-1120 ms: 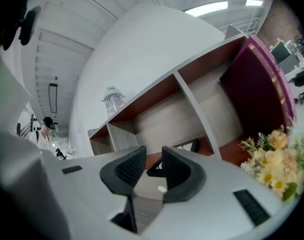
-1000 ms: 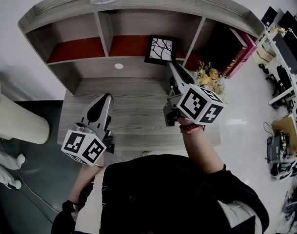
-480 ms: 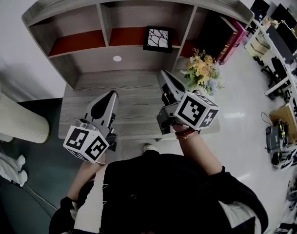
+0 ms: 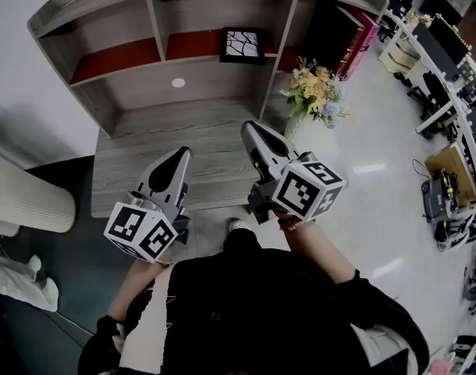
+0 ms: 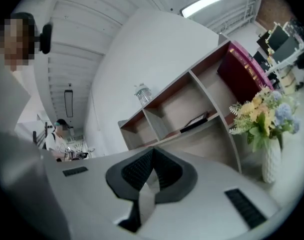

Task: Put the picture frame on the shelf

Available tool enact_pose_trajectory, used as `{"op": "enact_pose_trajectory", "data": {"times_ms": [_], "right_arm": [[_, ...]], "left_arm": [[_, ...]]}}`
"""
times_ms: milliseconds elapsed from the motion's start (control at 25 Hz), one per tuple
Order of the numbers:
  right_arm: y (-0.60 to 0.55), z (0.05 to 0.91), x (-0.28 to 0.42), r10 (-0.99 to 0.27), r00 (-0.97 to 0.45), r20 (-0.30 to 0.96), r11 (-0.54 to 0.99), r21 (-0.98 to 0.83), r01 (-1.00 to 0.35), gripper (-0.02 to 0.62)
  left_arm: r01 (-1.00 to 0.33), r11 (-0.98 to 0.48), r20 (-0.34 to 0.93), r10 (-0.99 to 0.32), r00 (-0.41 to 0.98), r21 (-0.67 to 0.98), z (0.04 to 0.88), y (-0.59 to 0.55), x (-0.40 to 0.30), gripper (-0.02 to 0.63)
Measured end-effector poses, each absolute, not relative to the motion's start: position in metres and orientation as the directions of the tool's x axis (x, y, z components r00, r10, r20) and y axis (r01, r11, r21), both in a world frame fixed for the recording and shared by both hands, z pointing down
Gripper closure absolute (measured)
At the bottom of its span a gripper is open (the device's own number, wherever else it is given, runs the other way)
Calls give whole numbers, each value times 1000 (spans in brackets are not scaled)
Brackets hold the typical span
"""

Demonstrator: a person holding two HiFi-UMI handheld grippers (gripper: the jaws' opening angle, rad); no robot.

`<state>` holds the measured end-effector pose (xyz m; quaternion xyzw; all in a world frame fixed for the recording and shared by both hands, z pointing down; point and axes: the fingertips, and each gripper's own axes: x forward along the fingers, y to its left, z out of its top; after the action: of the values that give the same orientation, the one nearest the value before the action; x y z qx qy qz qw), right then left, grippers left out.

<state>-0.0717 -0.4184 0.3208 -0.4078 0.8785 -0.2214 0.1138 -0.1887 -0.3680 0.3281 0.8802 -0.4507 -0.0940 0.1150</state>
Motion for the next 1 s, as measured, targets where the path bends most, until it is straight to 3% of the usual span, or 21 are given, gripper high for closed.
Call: {"op": "enact_pose_trajectory", "data": {"times_ms": [240,1000], "right_arm": [[-415,332,-58,-817,-575,51,519,-373,-770,597],[-431,313,-21,-791,-607,69,561,-313,-766,595]], "left_arm": [[-748,-592,-73,-796,601,300,333,-365,-180,594],[-761,-587,-105,-806,583,276,309,-382,-132,594]]}}
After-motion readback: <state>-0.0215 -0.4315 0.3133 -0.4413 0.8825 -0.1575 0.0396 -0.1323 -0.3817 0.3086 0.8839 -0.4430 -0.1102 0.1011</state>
